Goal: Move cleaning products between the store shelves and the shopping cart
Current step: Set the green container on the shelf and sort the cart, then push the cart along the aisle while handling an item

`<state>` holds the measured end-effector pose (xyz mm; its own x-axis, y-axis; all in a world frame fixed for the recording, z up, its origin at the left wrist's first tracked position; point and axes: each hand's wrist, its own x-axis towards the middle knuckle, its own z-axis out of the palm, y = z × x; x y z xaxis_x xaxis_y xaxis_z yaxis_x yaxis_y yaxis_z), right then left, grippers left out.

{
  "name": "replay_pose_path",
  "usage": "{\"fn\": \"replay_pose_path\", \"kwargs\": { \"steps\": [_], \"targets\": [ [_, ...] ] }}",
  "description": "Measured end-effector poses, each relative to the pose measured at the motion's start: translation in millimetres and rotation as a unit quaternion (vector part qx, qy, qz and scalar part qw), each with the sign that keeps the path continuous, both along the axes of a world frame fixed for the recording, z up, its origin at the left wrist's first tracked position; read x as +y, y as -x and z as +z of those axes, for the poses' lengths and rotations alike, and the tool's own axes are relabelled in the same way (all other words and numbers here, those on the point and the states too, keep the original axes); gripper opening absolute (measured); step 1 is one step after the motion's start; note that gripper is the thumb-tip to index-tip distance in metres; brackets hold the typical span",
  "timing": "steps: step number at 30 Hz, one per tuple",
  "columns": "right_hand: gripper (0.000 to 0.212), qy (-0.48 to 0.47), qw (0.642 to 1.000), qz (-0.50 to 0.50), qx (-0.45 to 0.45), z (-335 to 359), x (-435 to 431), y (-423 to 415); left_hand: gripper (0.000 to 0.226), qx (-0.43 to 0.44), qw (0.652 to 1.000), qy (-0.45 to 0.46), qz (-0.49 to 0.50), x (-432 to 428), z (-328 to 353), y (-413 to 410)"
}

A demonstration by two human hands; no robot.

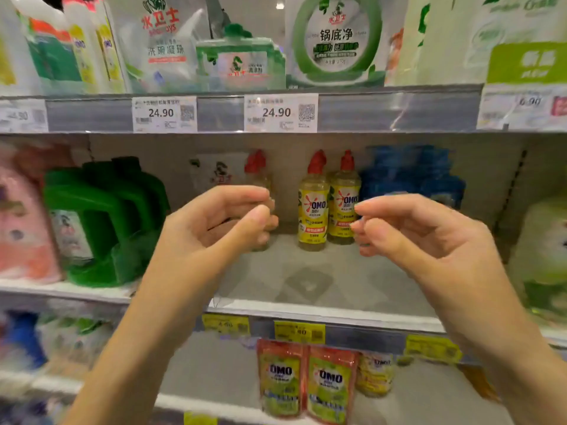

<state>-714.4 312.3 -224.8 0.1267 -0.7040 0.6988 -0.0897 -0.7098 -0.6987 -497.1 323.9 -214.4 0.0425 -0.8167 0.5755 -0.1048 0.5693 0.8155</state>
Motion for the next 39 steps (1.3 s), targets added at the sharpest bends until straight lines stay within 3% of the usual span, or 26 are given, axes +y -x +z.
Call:
{"fn": "replay_pose_path", "kwargs": {
  "steps": [11,16,25,31,39],
  "targets": [
    [0.017,-0.177,0.970,0.164,0.000,-69.9,47.5,-63.8,0.020,0.067,0.982,-0.123,0.126,105.9,-92.2,-36.9],
    [0.030,-0.202,0.953,0.224,0.036,-93.7,68.3,-122.6,0.021,0.099,0.964,-0.145,0.200,153.0,-112.0,-77.0],
    [0.052,-0.241,0.895,0.372,0.046,-115.4,122.7,-308.6,0.021,0.169,0.908,-0.142,0.355,252.1,-146.2,-215.9],
    [0.054,-0.250,0.854,0.451,0.066,-133.5,170.0,-450.6,0.024,0.185,0.852,-0.132,0.472,327.4,-156.8,-333.8],
    [0.056,-0.280,0.803,0.514,0.112,-159.5,200.7,-582.3,0.023,0.221,0.801,-0.154,0.535,377.0,-179.0,-429.7]
  ]
}}
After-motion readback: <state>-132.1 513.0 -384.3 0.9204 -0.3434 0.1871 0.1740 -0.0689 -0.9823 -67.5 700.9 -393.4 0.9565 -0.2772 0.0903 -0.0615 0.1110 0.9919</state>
